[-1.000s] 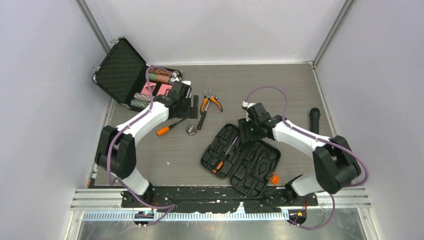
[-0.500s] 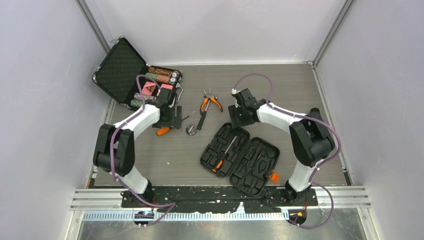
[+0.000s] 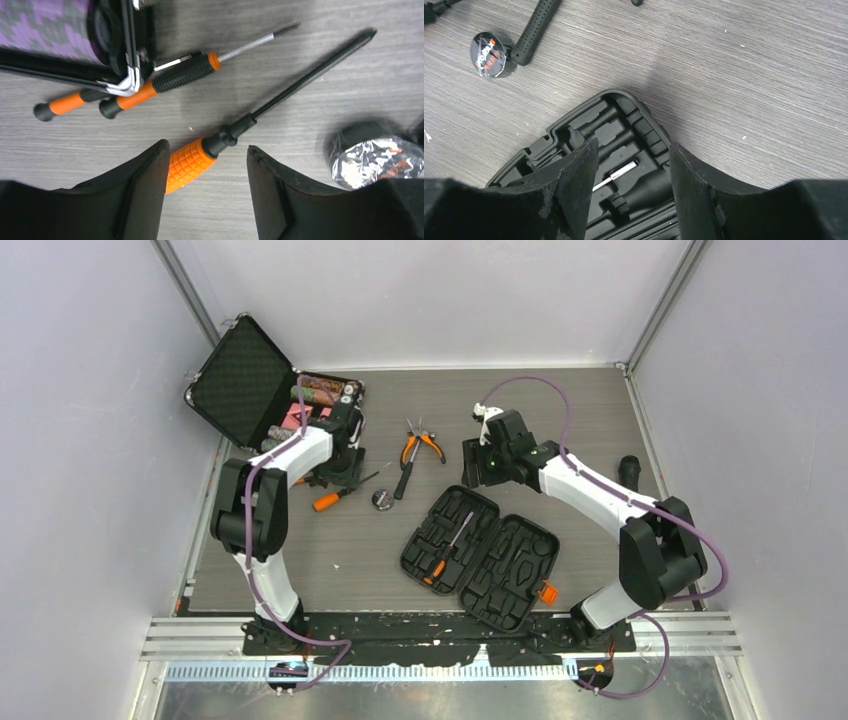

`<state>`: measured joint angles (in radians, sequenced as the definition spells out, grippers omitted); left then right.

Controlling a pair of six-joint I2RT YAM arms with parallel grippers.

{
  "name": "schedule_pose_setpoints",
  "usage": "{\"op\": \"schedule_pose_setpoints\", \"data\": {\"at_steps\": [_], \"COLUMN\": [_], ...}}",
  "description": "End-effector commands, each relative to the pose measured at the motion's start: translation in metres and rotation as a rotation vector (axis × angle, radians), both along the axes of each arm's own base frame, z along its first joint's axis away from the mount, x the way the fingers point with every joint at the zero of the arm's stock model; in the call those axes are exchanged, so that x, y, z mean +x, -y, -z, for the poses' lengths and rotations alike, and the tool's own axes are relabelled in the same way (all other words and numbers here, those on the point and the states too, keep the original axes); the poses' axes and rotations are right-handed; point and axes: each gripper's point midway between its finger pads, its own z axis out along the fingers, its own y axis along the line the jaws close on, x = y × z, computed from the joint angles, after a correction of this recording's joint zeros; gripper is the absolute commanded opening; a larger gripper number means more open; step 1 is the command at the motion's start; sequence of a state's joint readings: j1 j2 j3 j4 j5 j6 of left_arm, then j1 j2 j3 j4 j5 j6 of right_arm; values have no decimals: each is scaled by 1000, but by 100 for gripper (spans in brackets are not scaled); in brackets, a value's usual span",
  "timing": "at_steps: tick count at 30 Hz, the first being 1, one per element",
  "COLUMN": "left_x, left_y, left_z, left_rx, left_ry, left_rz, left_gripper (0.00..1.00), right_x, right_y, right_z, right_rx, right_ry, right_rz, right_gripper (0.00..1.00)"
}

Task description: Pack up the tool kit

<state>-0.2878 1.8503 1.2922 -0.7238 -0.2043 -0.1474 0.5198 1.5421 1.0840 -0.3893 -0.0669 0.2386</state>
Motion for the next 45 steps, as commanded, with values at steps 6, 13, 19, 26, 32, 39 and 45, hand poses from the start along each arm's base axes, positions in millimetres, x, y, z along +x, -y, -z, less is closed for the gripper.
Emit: {"op": "schedule_pose_setpoints", "data": {"at_steps": [6, 13, 19, 26, 32, 39, 45], "left_x": [-49, -66, -61, -43, -45, -66, -90], "left_y": [23, 55, 52, 16, 27, 54, 77], "left_z": [2, 0, -22, -18, 2, 12, 30], "left_rx": [-149, -346, -337, -140, -143, -186, -234], "left_ry": [-170, -197, -31, 94, -9, -94, -168], "left_rz": [28, 14, -4, -73, -79, -34, -10], "left_gripper": [56, 53, 53, 59, 56, 47, 35], "right_x": [-5, -18, -26, -32, -35, -40, -44], "right_y": [-7, -2, 5, 6, 7, 10, 10], "right_z": [-27, -25, -27, -22, -20, -19, -16], "right_rx": [84, 100, 99, 107, 108, 110, 121], "right_ry": [53, 50, 65, 52, 48, 49, 42], "right_rz": [-13, -9, -2, -6, -5, 0, -1], "right_gripper": [59, 59, 59, 60, 59, 59, 59]}}
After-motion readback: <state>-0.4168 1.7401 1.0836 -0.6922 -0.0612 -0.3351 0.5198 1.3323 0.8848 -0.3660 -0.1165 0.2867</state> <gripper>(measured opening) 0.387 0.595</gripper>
